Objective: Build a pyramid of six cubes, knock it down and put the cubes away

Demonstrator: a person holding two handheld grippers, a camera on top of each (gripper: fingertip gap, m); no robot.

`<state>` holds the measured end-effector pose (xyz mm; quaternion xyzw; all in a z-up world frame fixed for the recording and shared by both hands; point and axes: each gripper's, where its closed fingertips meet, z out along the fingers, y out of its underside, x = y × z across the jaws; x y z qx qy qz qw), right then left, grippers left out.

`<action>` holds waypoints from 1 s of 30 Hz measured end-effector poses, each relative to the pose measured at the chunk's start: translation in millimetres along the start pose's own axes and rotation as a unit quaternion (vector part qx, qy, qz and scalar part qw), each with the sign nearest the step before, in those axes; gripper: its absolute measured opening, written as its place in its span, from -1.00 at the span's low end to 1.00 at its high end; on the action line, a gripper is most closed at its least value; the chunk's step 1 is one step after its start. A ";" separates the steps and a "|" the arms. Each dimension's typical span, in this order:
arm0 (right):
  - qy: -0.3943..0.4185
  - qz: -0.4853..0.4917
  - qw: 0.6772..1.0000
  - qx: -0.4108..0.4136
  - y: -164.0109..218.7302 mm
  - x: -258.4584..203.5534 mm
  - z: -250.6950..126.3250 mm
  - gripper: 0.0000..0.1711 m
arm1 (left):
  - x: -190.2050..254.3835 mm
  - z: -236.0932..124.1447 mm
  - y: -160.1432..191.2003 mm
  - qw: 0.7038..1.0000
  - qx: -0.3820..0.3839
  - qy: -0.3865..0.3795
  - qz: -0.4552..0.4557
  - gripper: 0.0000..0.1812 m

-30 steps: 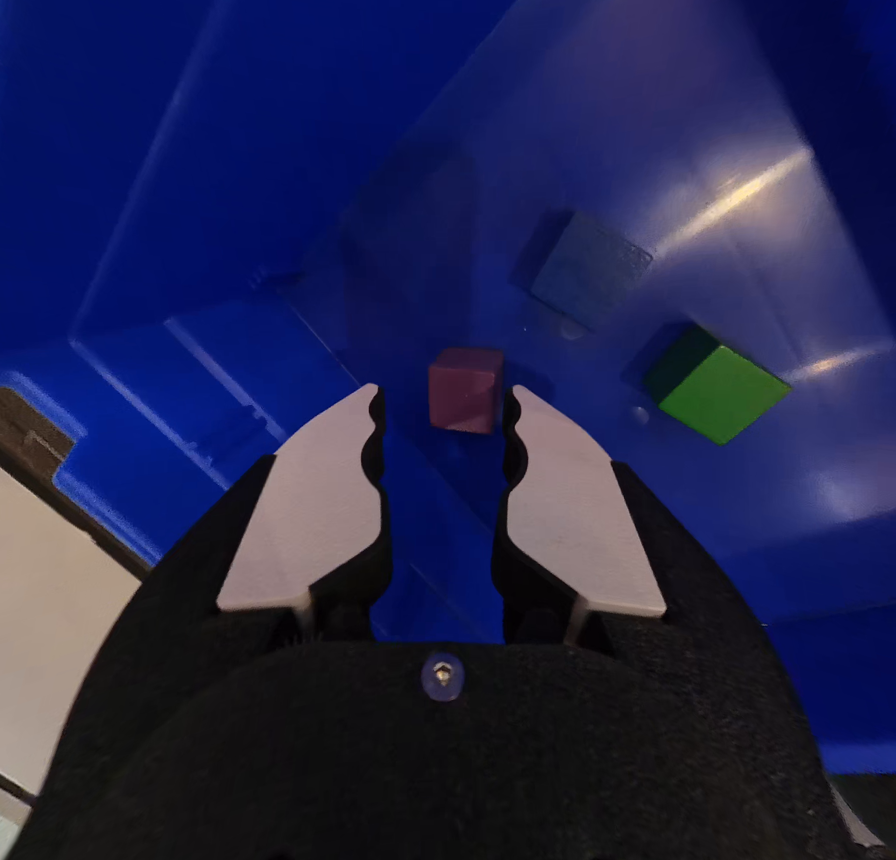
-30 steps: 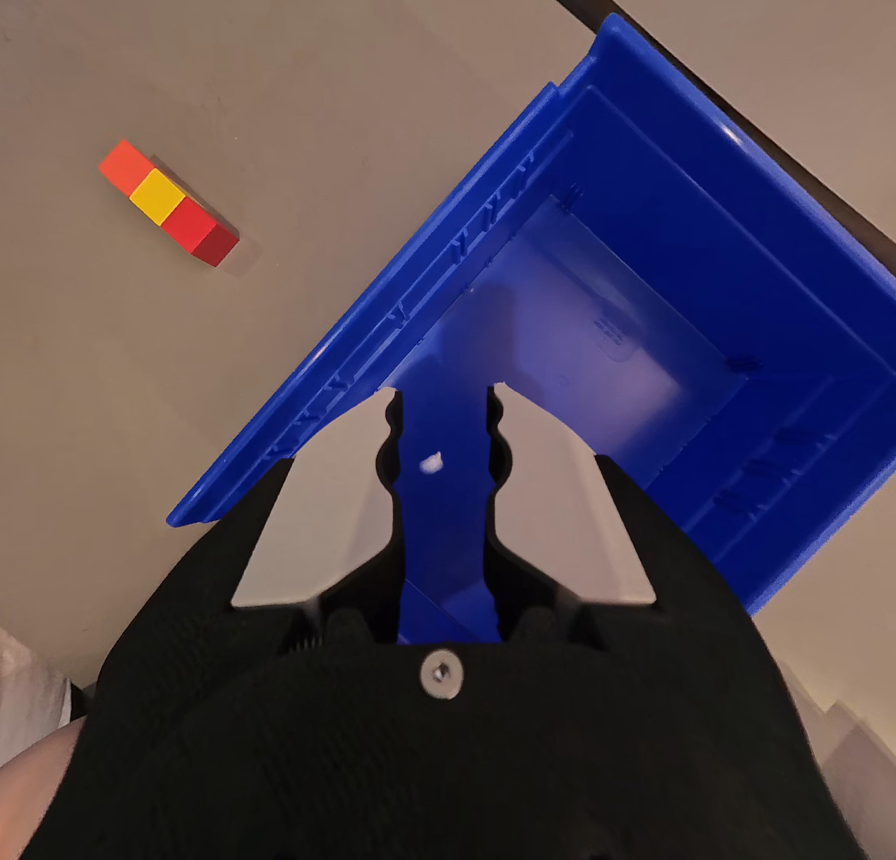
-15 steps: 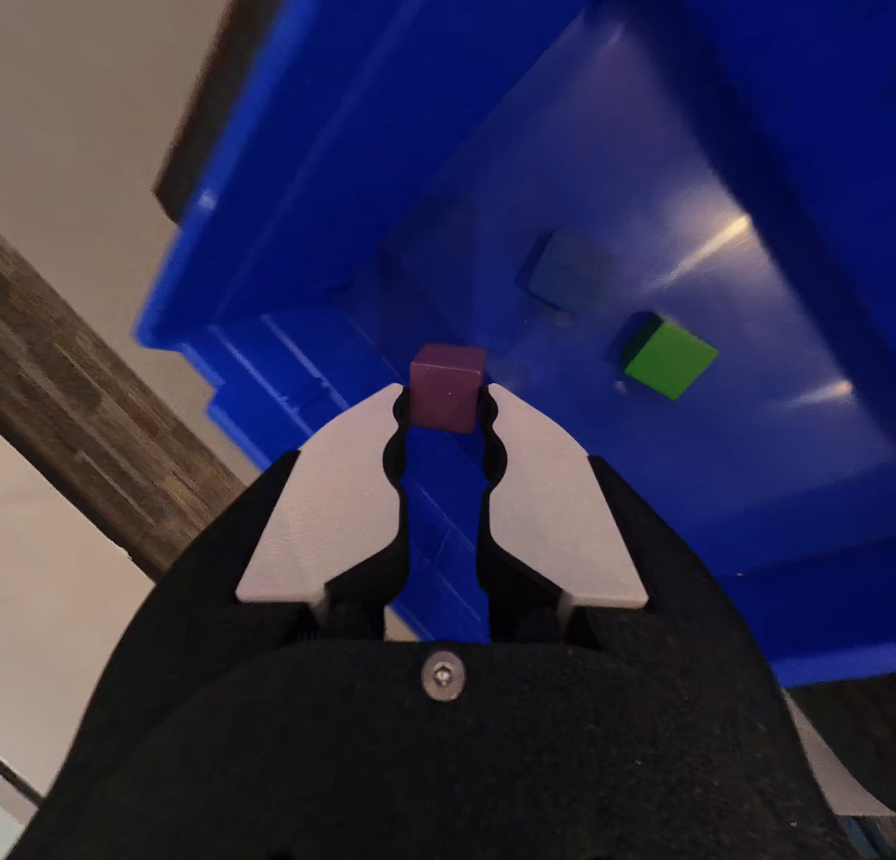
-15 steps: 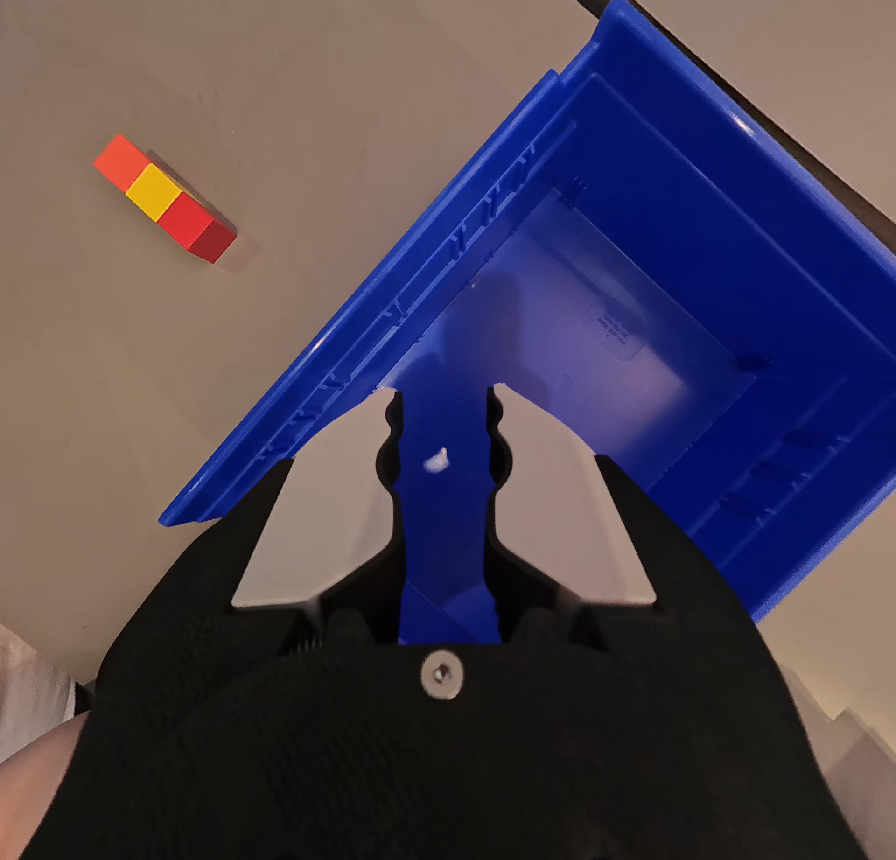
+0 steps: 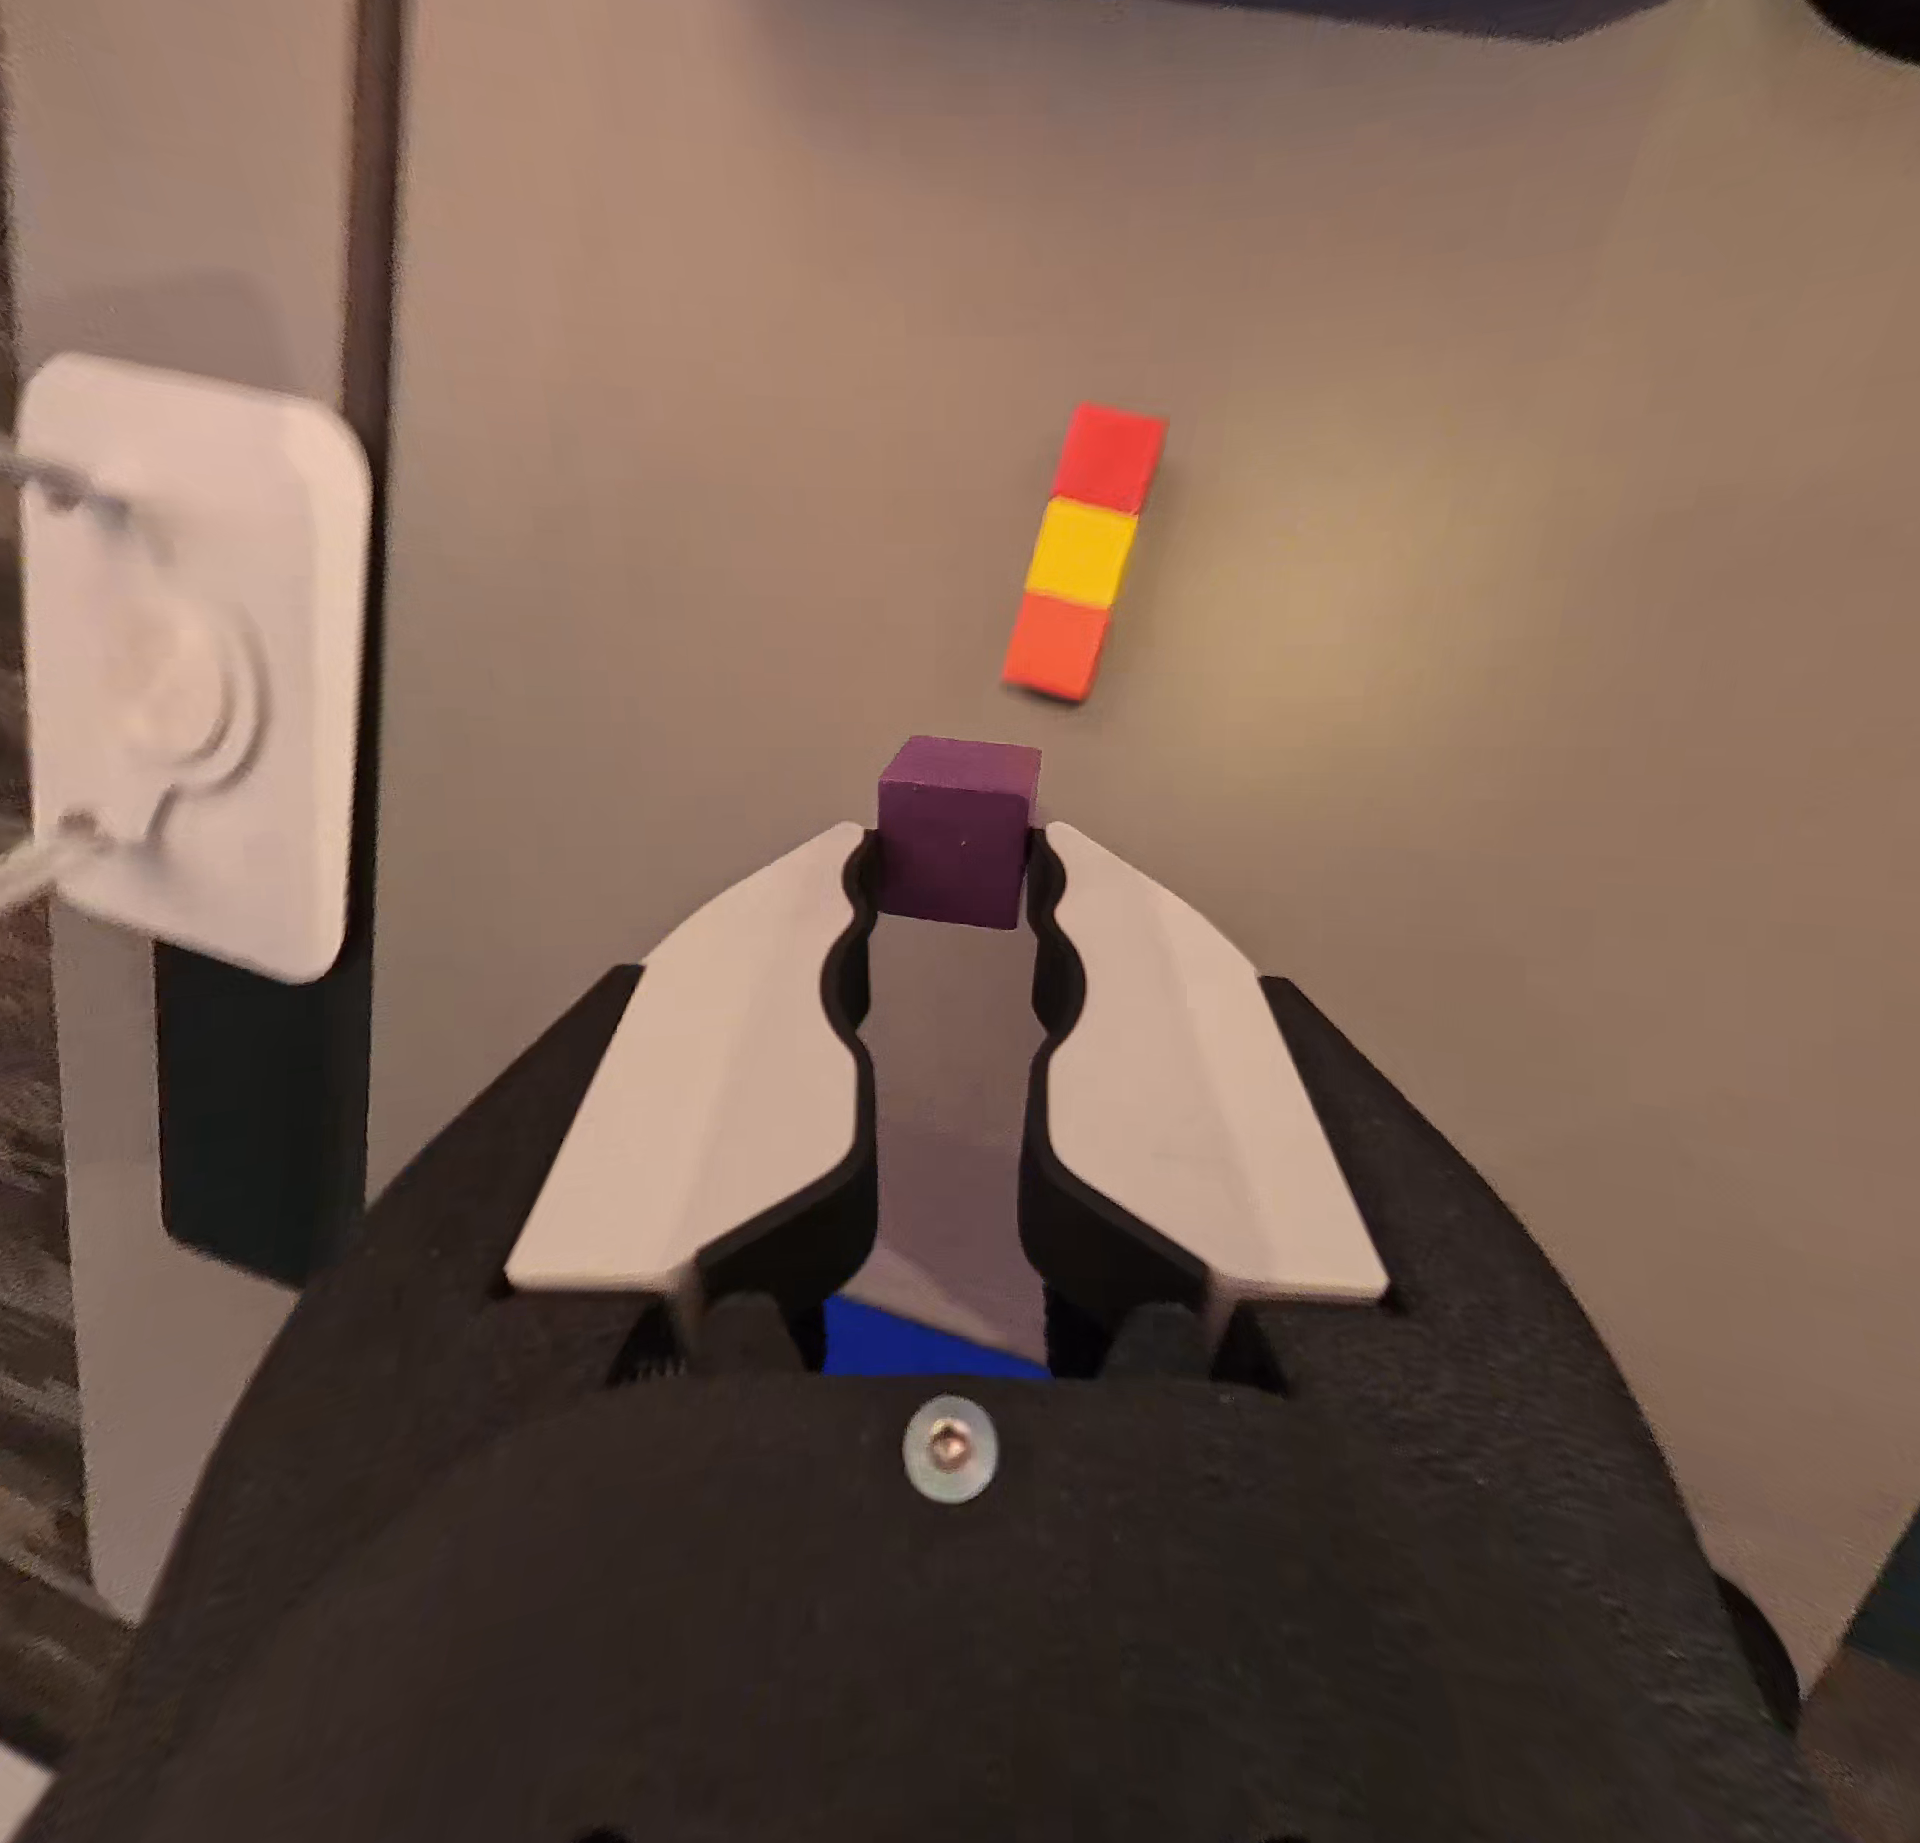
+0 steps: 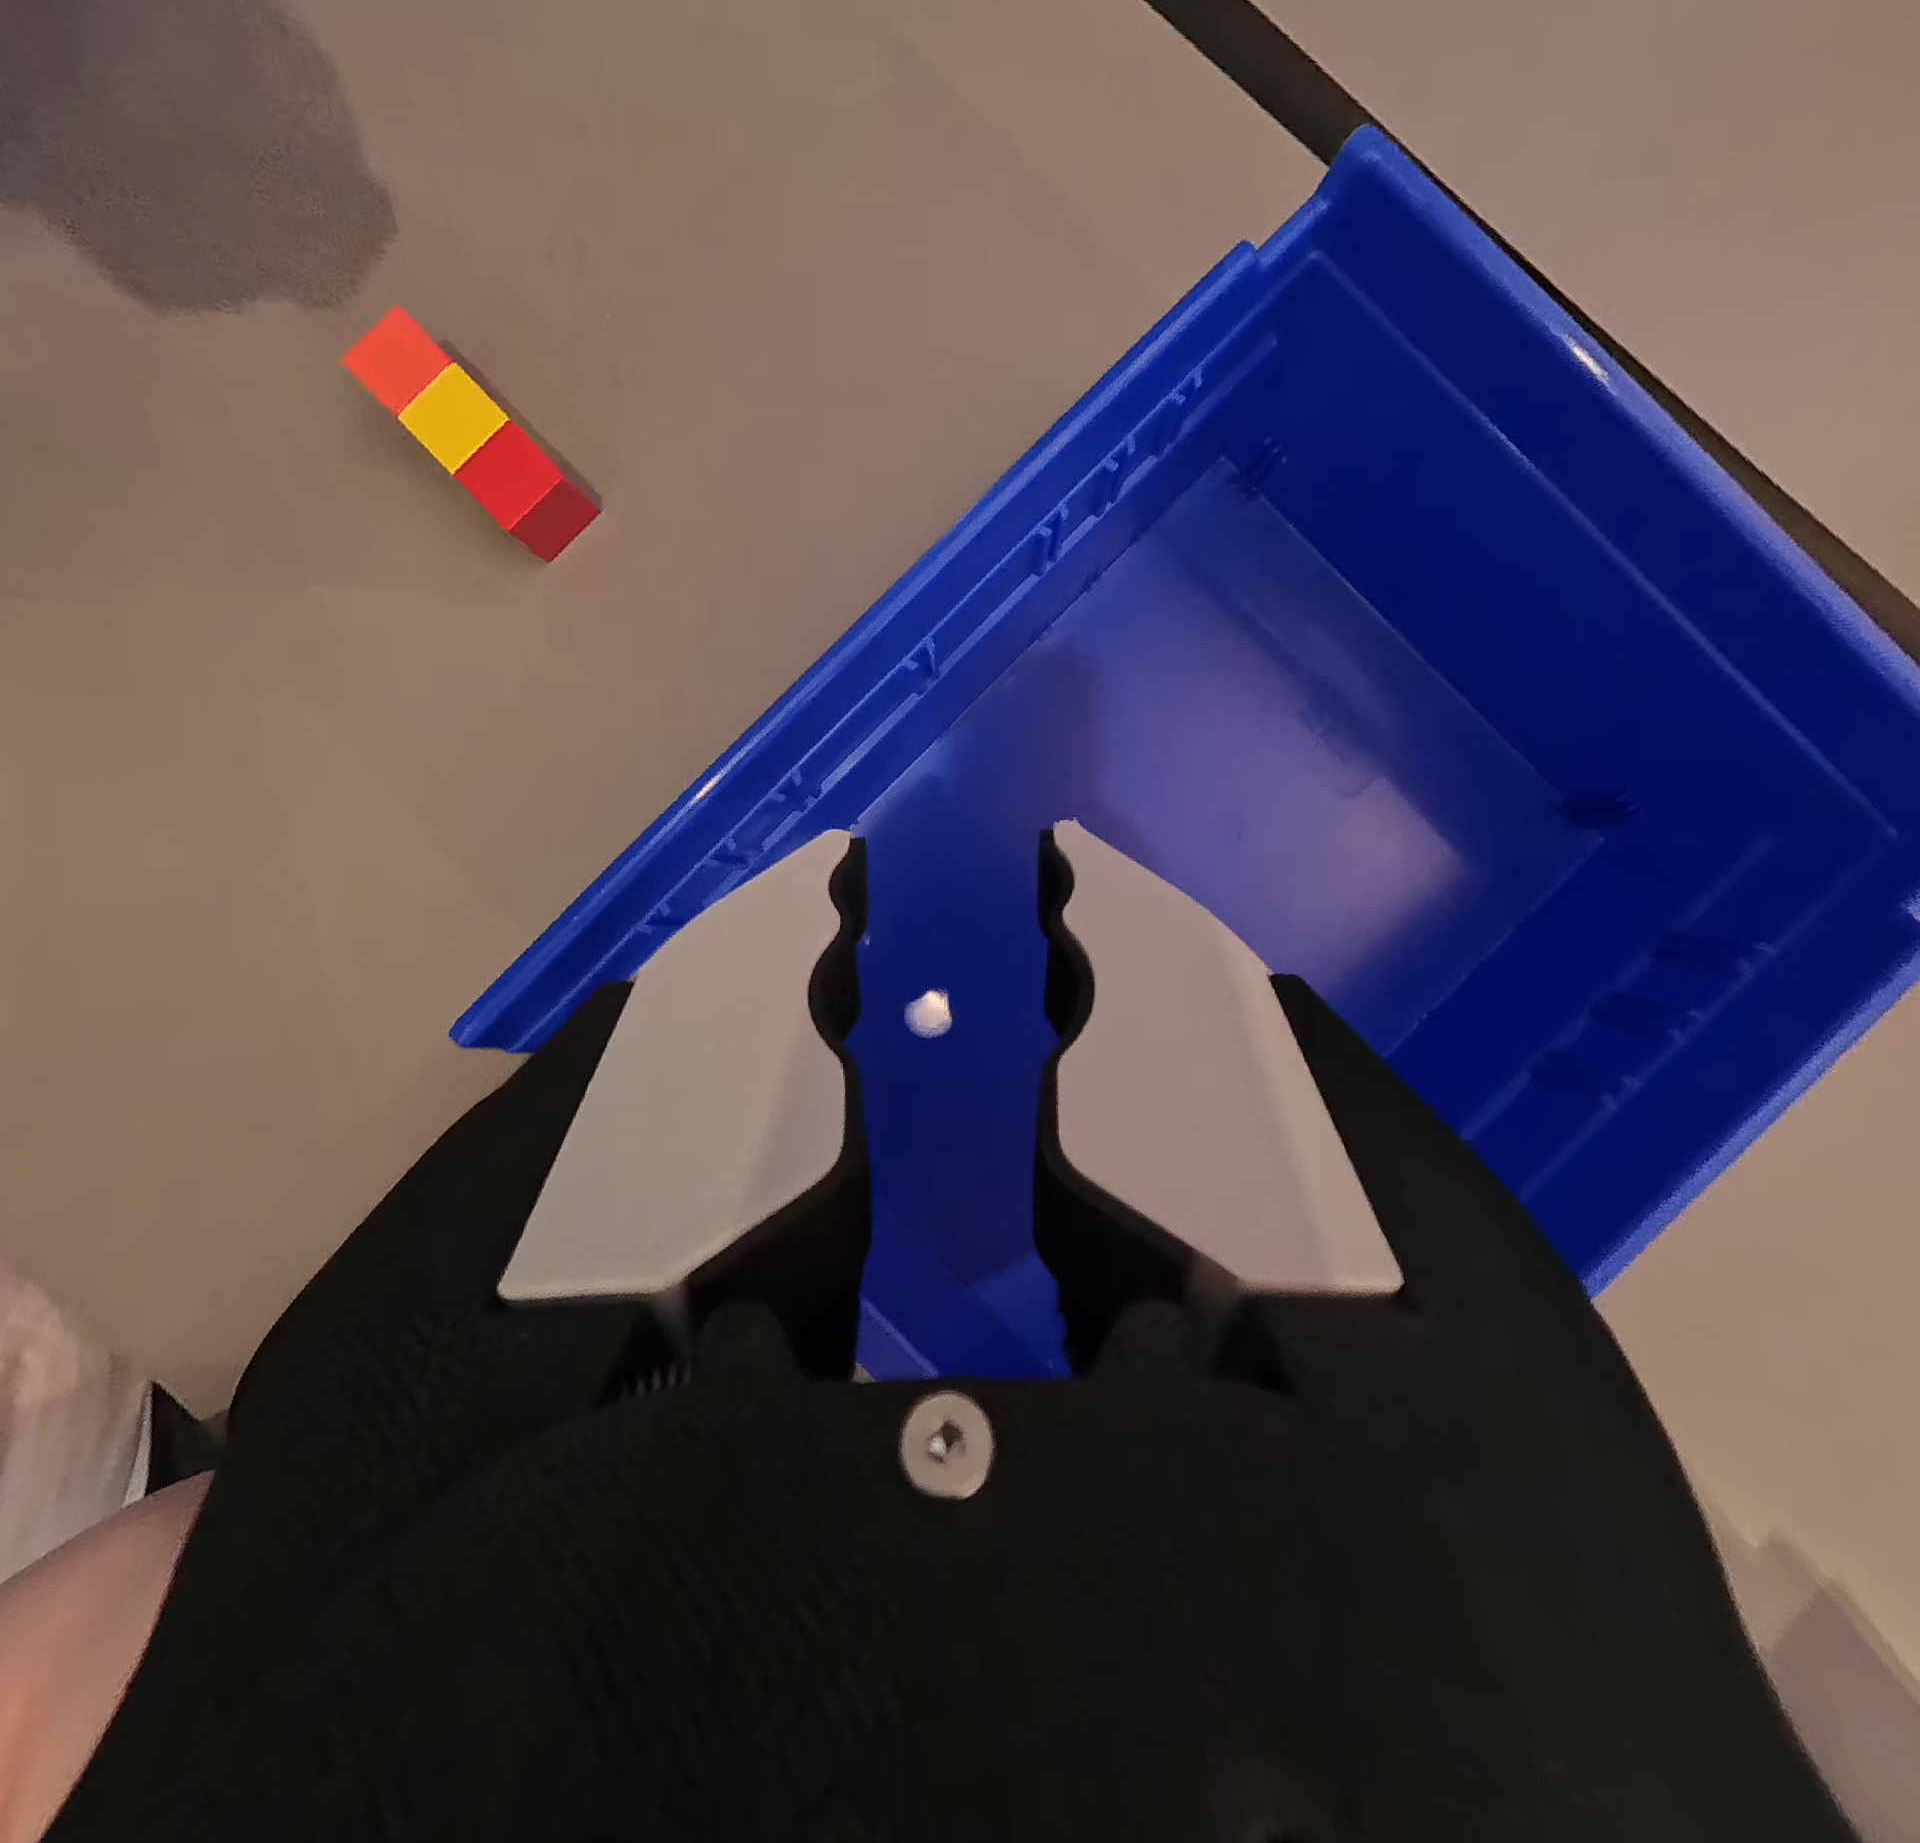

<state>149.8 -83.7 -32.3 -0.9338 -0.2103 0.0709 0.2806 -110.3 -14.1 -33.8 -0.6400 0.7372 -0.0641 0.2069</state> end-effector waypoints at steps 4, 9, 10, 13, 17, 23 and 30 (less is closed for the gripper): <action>0.000 0.005 1.000 0.009 3.5 1.6 -6.7 -0.59 | 23.6 43.8 -30.5 0.998 -0.020 0.033 0.040 -0.70; -0.003 0.013 1.000 0.018 7.3 5.2 -10.2 -0.60 | 27.7 78.7 -37.5 0.995 -0.064 0.049 0.063 -0.70; -0.004 0.014 1.000 0.019 7.8 5.5 -10.4 -0.60 | 27.5 82.7 -37.6 0.994 -0.070 0.051 0.063 -0.70; -0.006 0.016 1.000 0.019 9.1 6.4 -10.5 -0.60 | 31.4 90.1 -35.5 0.992 -0.086 0.068 0.068 -0.70; -0.009 0.015 1.000 0.016 10.2 6.4 -9.6 -0.60 | 30.6 97.3 -31.1 0.989 -0.107 0.064 0.079 -0.70; -0.009 0.014 1.000 0.015 10.1 7.3 -10.3 -0.60 | 30.8 100.2 -36.0 0.990 -0.101 0.063 0.079 -0.70; -0.013 0.015 1.000 0.013 11.5 8.2 -8.4 -0.60 | 31.6 103.5 -37.6 0.989 -0.105 0.067 0.082 -0.70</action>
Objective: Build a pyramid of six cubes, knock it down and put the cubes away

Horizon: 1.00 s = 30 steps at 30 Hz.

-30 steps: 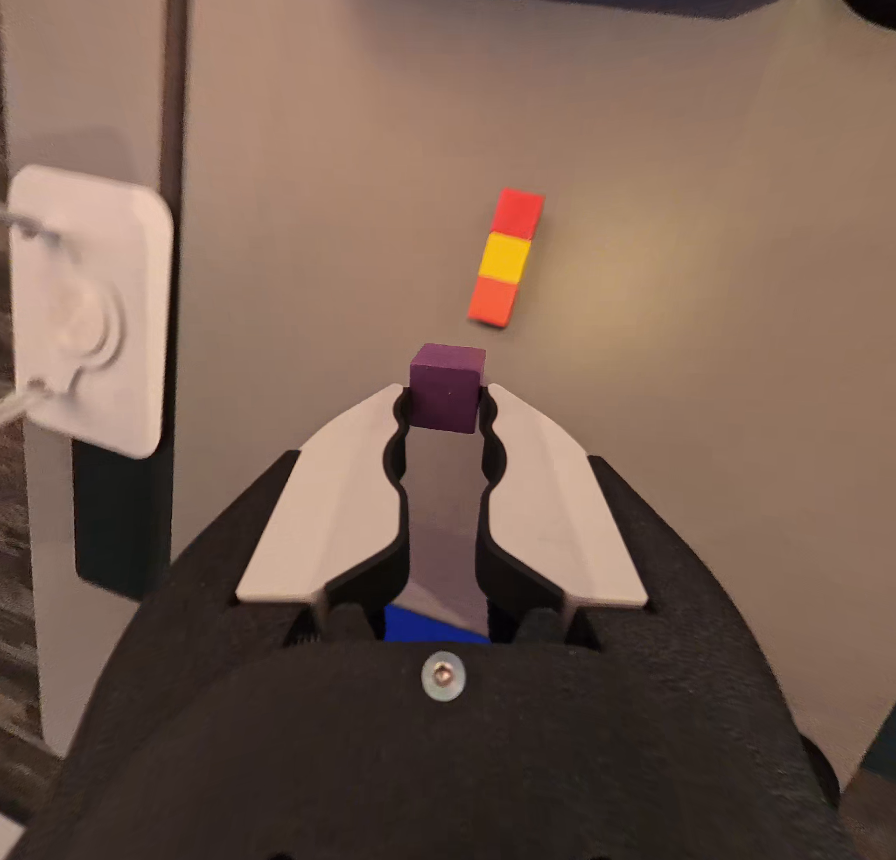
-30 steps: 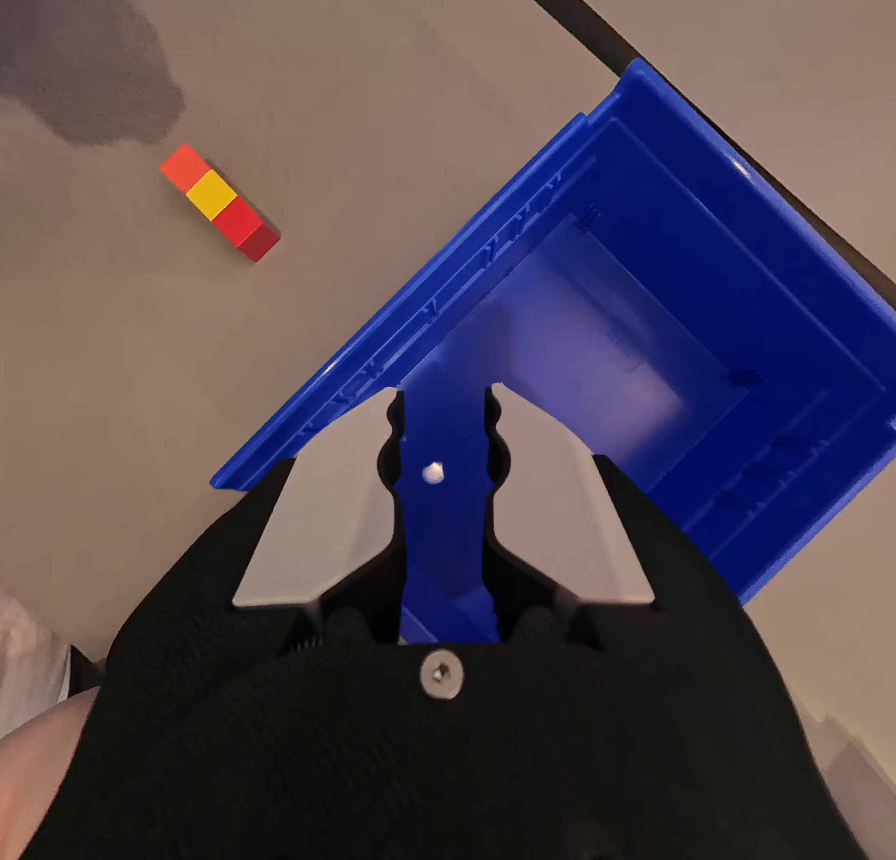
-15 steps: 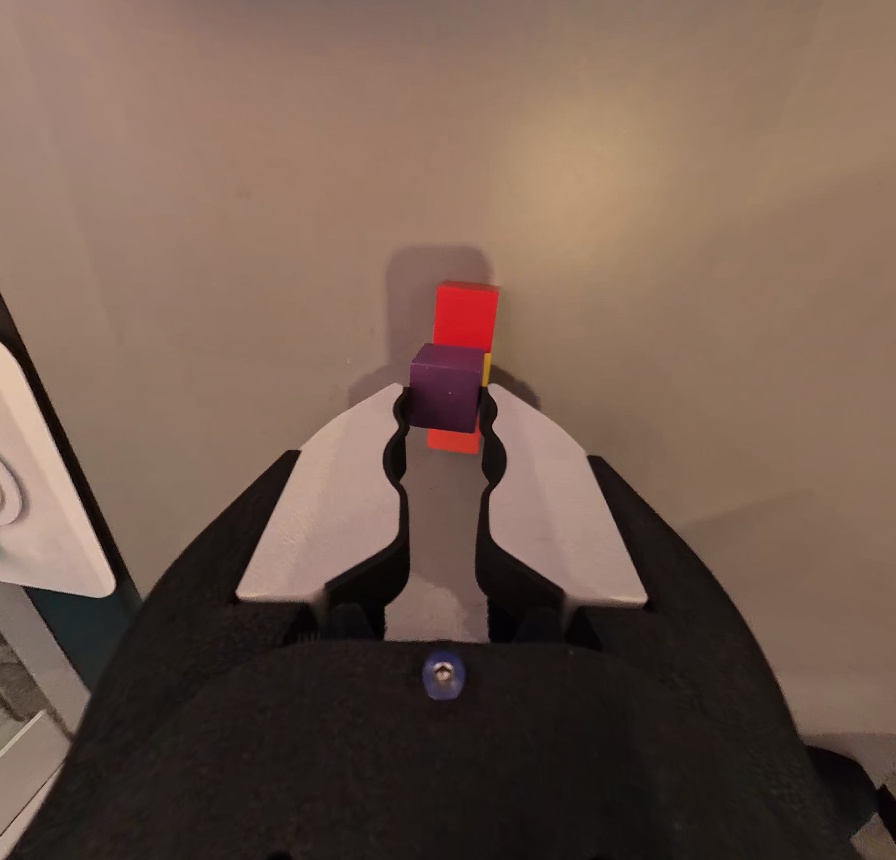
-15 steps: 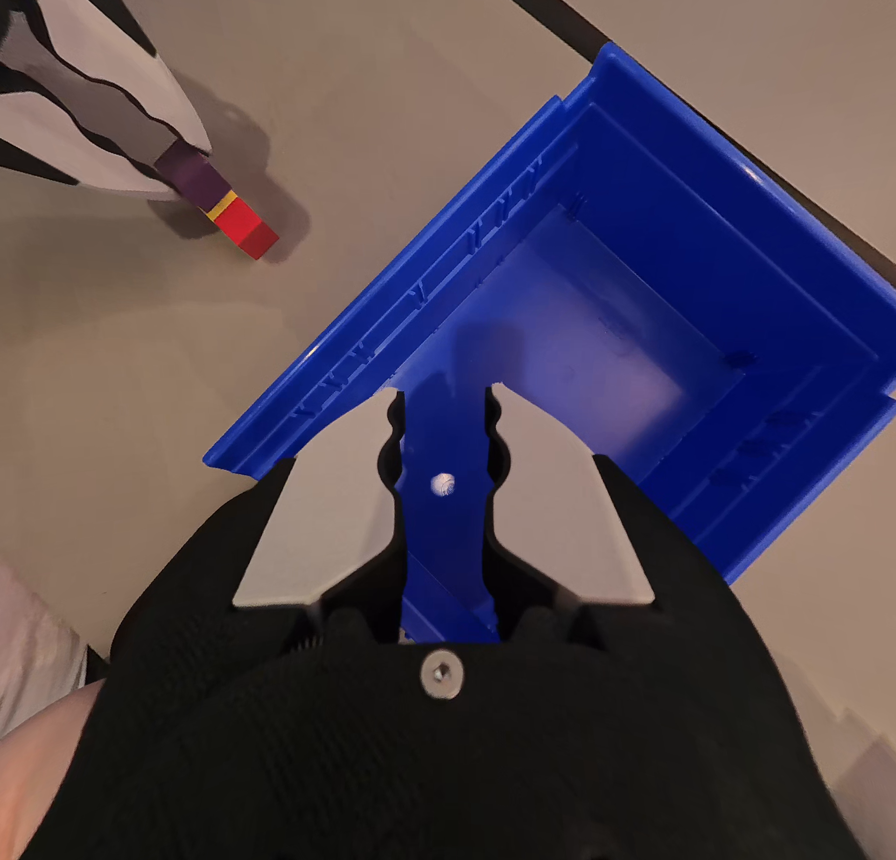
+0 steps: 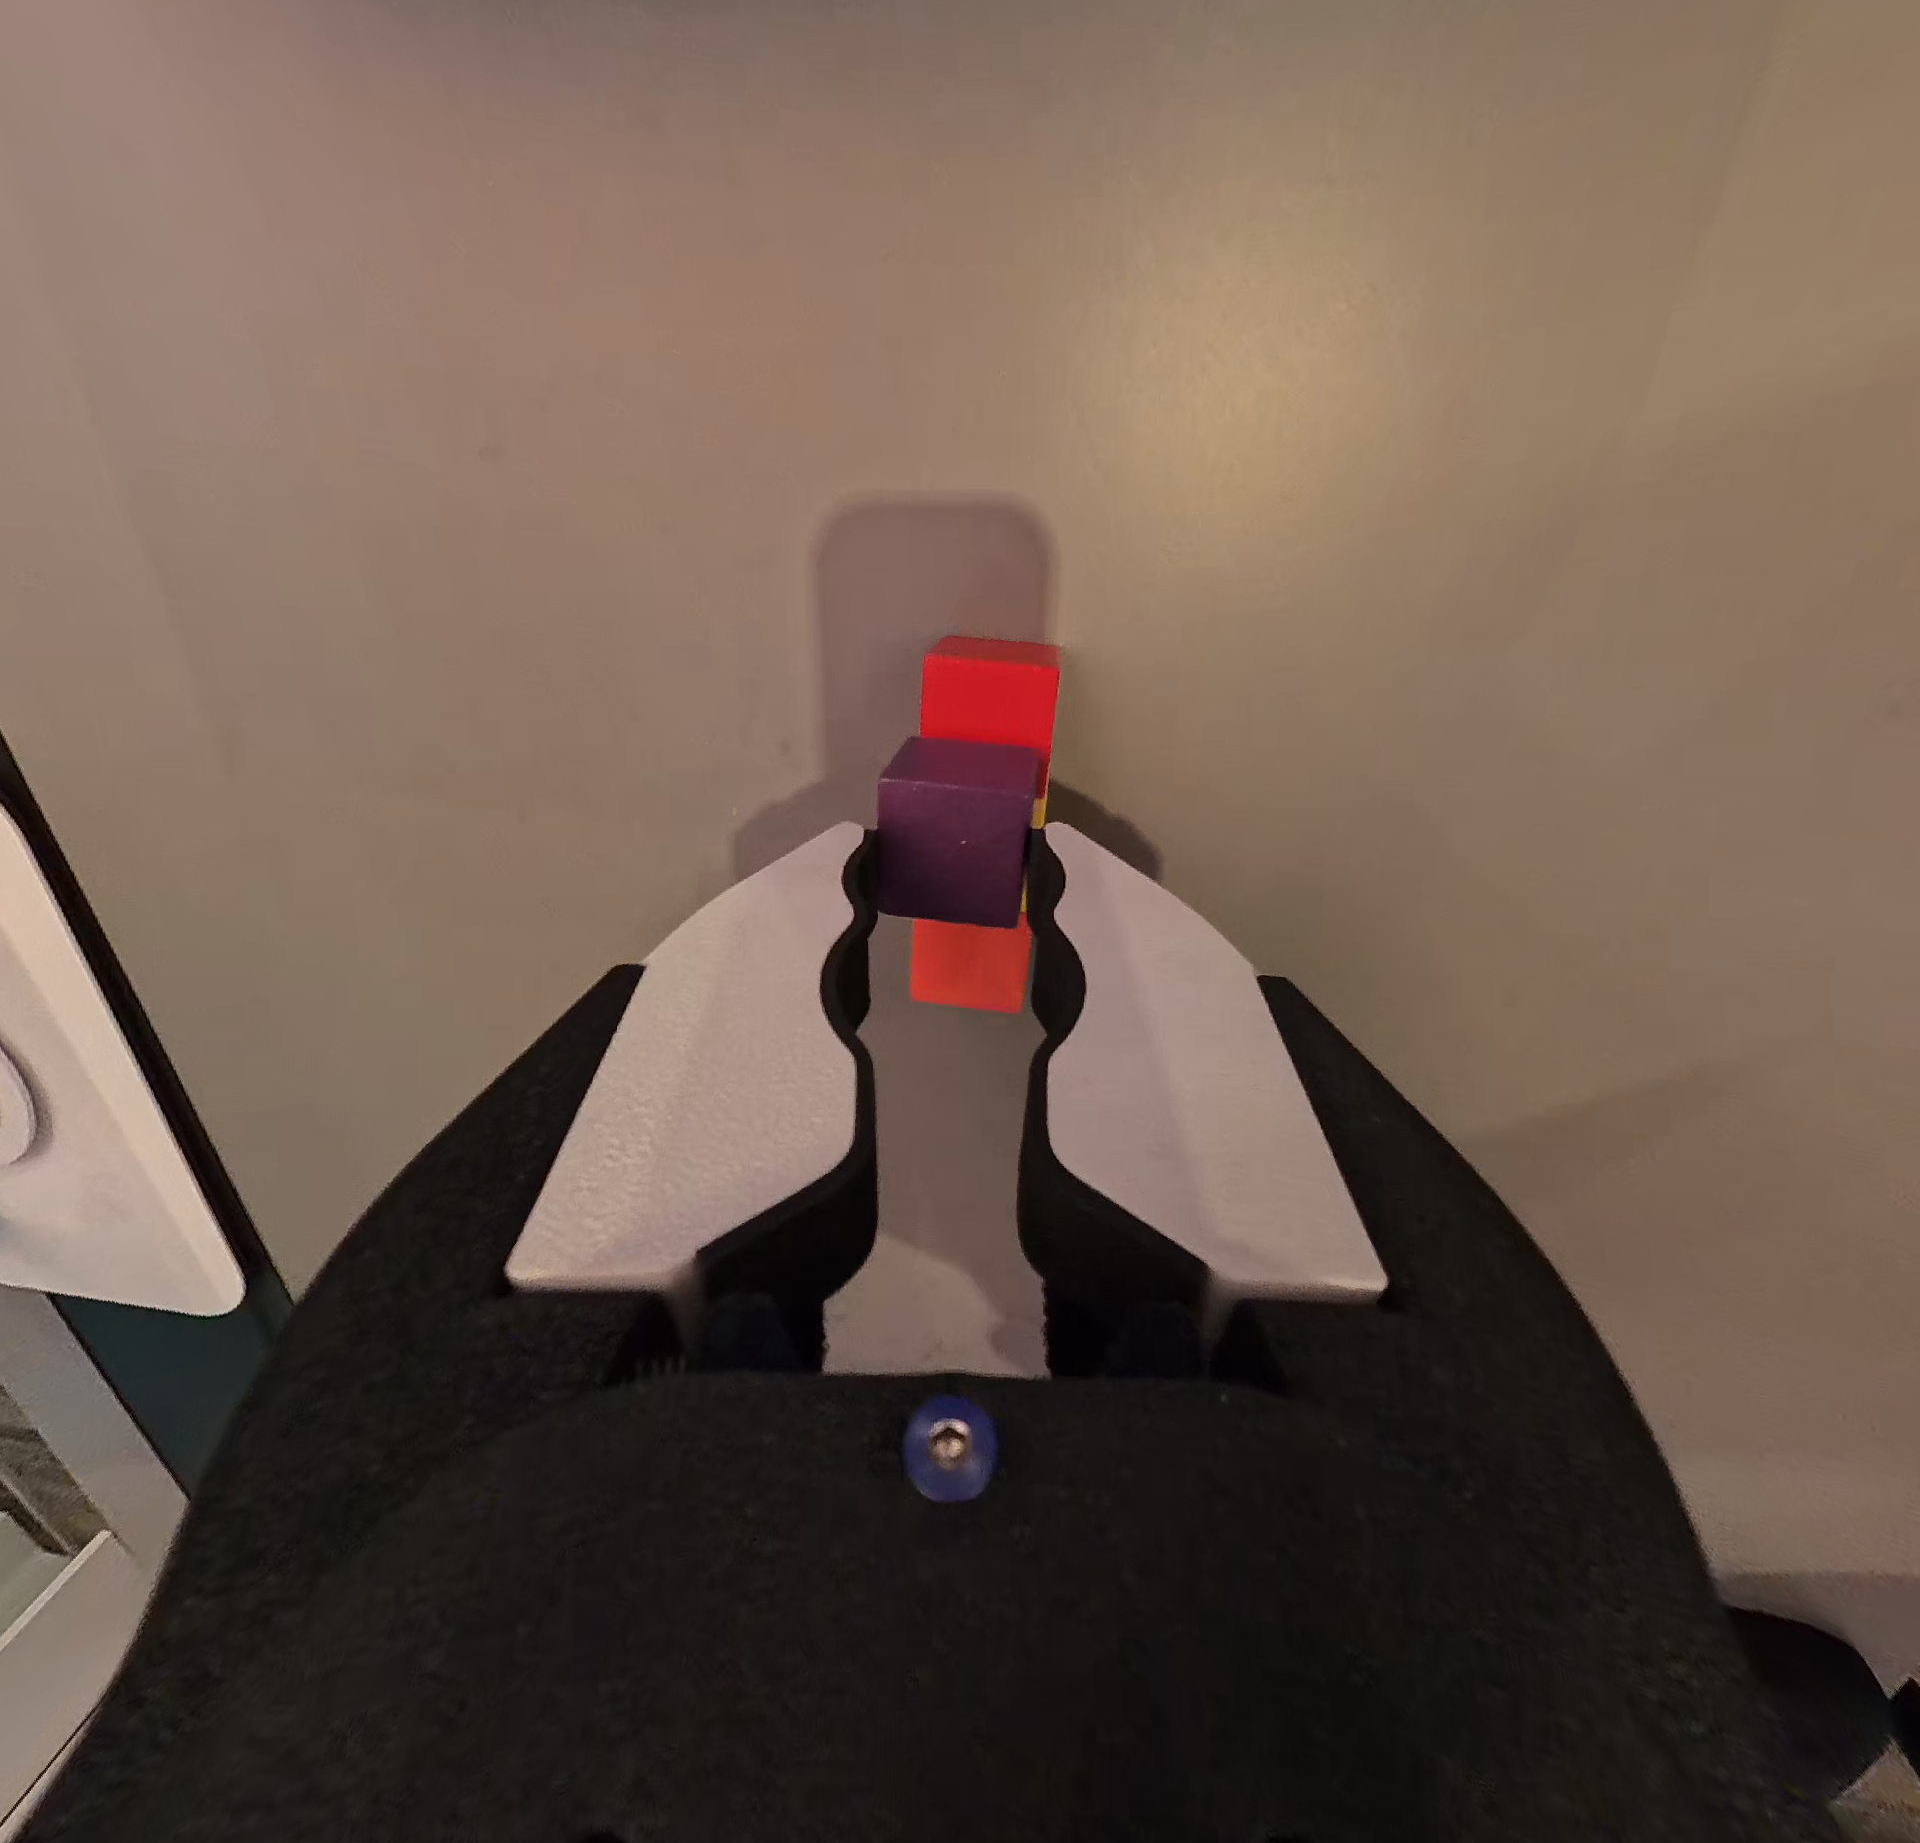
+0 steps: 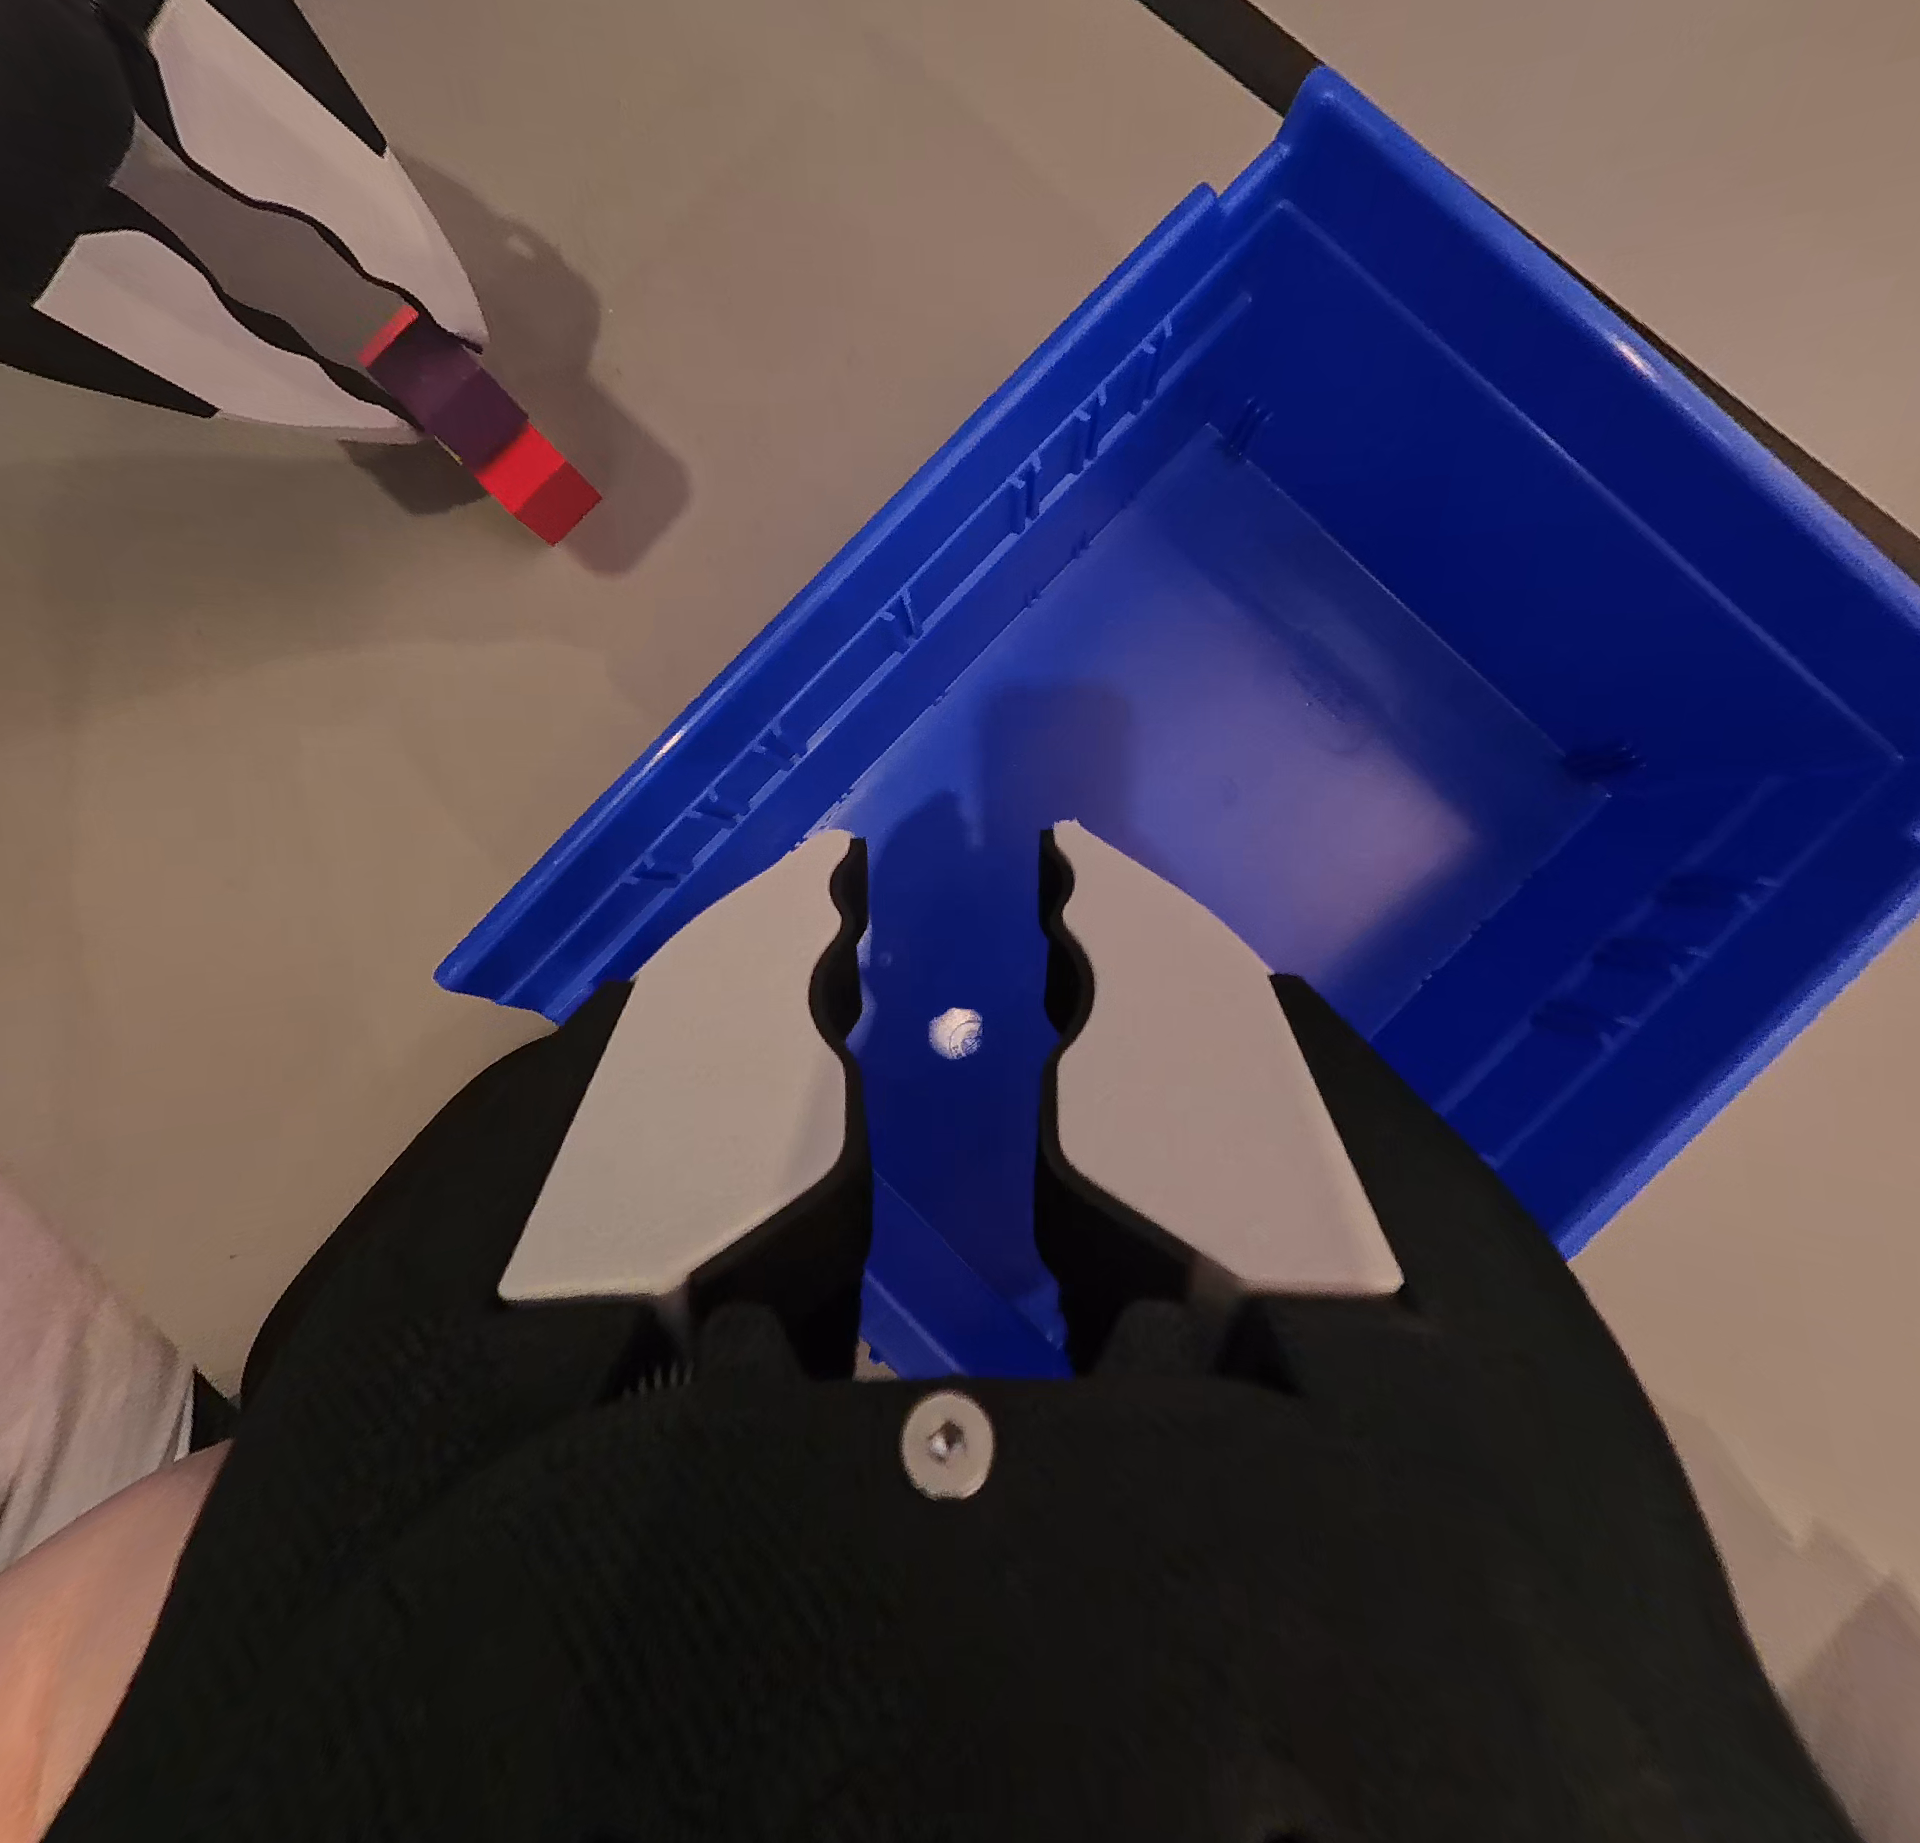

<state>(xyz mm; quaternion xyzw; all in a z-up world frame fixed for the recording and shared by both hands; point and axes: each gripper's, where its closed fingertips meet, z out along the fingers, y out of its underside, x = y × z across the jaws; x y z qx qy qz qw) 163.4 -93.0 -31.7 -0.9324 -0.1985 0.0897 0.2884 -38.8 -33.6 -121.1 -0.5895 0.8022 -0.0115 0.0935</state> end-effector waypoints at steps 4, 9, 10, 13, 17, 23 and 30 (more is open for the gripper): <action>-0.002 0.002 1.000 -0.005 2.4 0.8 1.7 -0.60 | 1.8 1.9 -1.2 1.000 -0.002 0.004 0.001 -0.70; -0.004 0.004 1.000 -0.007 3.6 1.8 2.5 -0.60 | 2.3 3.1 0.3 1.000 -0.007 0.003 0.003 -0.70; -0.004 0.004 1.000 -0.009 3.9 1.8 2.6 -0.60 | 2.5 3.2 0.4 1.000 -0.007 0.005 0.000 -0.69; -0.007 0.003 1.000 -0.012 4.9 1.4 3.6 -0.60 | 1.3 0.3 -4.4 1.000 0.010 0.008 -0.015 -0.50; -0.006 0.003 1.000 -0.012 4.6 2.2 4.9 -0.60 | -0.5 -13.7 -16.2 0.998 0.056 0.009 -0.022 -0.48; 0.021 0.013 0.999 0.043 -14.4 11.6 -8.0 -0.60 | -26.7 -48.6 -23.9 0.986 0.114 -0.111 -0.040 -0.49; 0.106 0.052 0.973 0.197 -60.9 35.6 -51.9 -0.55 | -65.6 -110.0 -12.7 0.929 0.171 -0.309 -0.114 -0.53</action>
